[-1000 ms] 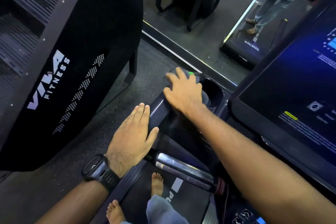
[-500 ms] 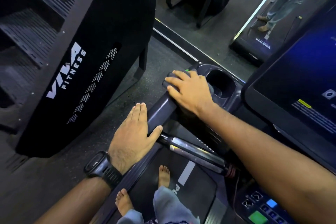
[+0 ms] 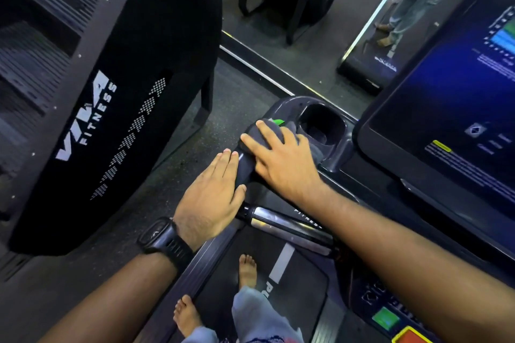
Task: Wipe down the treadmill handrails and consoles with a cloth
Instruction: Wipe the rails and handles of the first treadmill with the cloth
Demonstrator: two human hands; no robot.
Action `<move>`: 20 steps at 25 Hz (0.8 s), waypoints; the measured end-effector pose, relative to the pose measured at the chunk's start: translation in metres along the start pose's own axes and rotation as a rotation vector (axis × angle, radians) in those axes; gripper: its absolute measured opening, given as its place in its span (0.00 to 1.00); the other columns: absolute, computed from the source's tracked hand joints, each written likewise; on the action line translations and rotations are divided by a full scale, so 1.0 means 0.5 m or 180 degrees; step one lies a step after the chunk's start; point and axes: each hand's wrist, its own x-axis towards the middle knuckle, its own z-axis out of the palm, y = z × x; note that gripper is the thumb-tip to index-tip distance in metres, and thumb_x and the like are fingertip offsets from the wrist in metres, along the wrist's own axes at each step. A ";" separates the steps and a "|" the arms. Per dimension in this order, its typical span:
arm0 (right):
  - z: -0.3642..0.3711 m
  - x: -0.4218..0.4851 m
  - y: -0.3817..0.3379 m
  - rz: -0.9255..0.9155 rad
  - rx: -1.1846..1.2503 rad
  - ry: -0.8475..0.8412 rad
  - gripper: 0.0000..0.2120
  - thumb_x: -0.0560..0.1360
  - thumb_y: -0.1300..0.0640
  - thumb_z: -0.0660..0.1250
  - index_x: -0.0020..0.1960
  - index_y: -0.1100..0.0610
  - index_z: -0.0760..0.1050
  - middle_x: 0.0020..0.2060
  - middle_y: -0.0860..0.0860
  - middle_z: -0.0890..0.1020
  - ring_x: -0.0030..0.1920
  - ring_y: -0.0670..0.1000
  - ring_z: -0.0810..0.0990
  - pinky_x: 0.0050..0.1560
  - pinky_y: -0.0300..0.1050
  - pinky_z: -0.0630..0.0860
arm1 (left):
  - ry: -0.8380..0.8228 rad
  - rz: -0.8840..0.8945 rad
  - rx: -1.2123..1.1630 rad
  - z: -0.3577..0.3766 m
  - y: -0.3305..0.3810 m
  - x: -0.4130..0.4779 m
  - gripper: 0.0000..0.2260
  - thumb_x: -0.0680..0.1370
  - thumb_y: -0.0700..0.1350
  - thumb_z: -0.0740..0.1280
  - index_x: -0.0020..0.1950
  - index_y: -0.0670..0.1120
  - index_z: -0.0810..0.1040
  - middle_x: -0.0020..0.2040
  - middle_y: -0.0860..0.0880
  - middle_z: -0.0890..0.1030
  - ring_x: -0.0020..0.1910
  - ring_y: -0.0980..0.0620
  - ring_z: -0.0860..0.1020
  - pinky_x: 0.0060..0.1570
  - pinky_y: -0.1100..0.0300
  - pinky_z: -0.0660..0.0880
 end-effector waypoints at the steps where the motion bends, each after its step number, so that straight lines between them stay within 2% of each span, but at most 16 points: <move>1: 0.000 0.014 0.029 0.0117 0.0024 -0.0071 0.25 0.77 0.46 0.59 0.74 0.40 0.67 0.75 0.52 0.69 0.63 0.64 0.74 0.52 0.59 0.73 | 0.0000 0.0036 0.0004 0.002 0.000 0.005 0.30 0.83 0.51 0.55 0.80 0.41 0.48 0.81 0.44 0.51 0.80 0.51 0.49 0.73 0.65 0.38; 3: -0.024 0.025 0.045 0.0903 0.0209 -0.0251 0.28 0.76 0.47 0.62 0.76 0.42 0.65 0.76 0.53 0.67 0.65 0.65 0.72 0.54 0.62 0.74 | 0.0020 0.0068 0.0001 0.006 0.001 0.011 0.30 0.83 0.51 0.56 0.81 0.40 0.49 0.81 0.44 0.52 0.80 0.51 0.49 0.75 0.63 0.41; 4: -0.020 0.011 0.035 0.1090 0.0199 -0.0373 0.31 0.74 0.48 0.64 0.76 0.43 0.64 0.77 0.54 0.65 0.66 0.66 0.71 0.55 0.64 0.73 | 0.0013 0.0077 0.0020 0.010 0.001 0.013 0.30 0.83 0.51 0.56 0.81 0.40 0.49 0.81 0.43 0.52 0.80 0.51 0.50 0.76 0.62 0.43; 7: -0.022 -0.044 -0.005 0.0690 -0.0254 -0.0384 0.40 0.68 0.52 0.71 0.78 0.47 0.62 0.77 0.57 0.64 0.65 0.67 0.70 0.55 0.65 0.72 | -0.0042 0.0106 0.0108 0.016 0.001 0.022 0.31 0.82 0.51 0.56 0.80 0.40 0.50 0.81 0.43 0.53 0.80 0.50 0.51 0.78 0.57 0.47; 9: -0.043 -0.018 0.032 0.0520 -0.0409 -0.0397 0.36 0.72 0.54 0.69 0.77 0.46 0.62 0.76 0.55 0.65 0.64 0.65 0.71 0.57 0.63 0.70 | -0.0037 0.0144 0.0136 0.017 0.002 0.031 0.30 0.82 0.51 0.57 0.80 0.40 0.51 0.81 0.42 0.54 0.80 0.49 0.51 0.78 0.55 0.49; 12: -0.055 -0.025 0.068 0.0548 -0.0589 -0.0685 0.31 0.75 0.55 0.67 0.75 0.46 0.62 0.74 0.55 0.66 0.63 0.64 0.72 0.56 0.60 0.69 | -0.0036 0.0165 0.0141 0.018 0.008 0.042 0.31 0.82 0.51 0.57 0.80 0.40 0.51 0.81 0.42 0.54 0.80 0.49 0.51 0.78 0.54 0.51; 15: -0.031 -0.073 0.047 0.0666 -0.0156 -0.0582 0.34 0.74 0.56 0.66 0.79 0.47 0.60 0.78 0.56 0.61 0.64 0.66 0.73 0.59 0.64 0.71 | -0.0086 0.0186 0.0171 0.017 0.013 0.054 0.31 0.82 0.51 0.56 0.80 0.40 0.50 0.81 0.43 0.53 0.80 0.49 0.50 0.78 0.53 0.51; 18: -0.024 0.011 0.061 0.0842 0.0255 -0.0642 0.34 0.77 0.56 0.60 0.81 0.47 0.55 0.80 0.56 0.56 0.66 0.67 0.71 0.62 0.63 0.70 | -0.0087 0.0253 0.0234 0.021 0.013 0.079 0.31 0.82 0.51 0.57 0.80 0.40 0.50 0.81 0.42 0.53 0.80 0.48 0.51 0.78 0.52 0.53; 20: -0.016 0.000 0.065 0.0725 0.0227 -0.0623 0.34 0.77 0.56 0.60 0.81 0.48 0.55 0.80 0.57 0.56 0.67 0.67 0.71 0.62 0.62 0.70 | -0.0084 0.0262 0.0254 0.023 0.016 0.087 0.31 0.82 0.51 0.58 0.80 0.40 0.51 0.81 0.42 0.53 0.80 0.48 0.51 0.78 0.52 0.54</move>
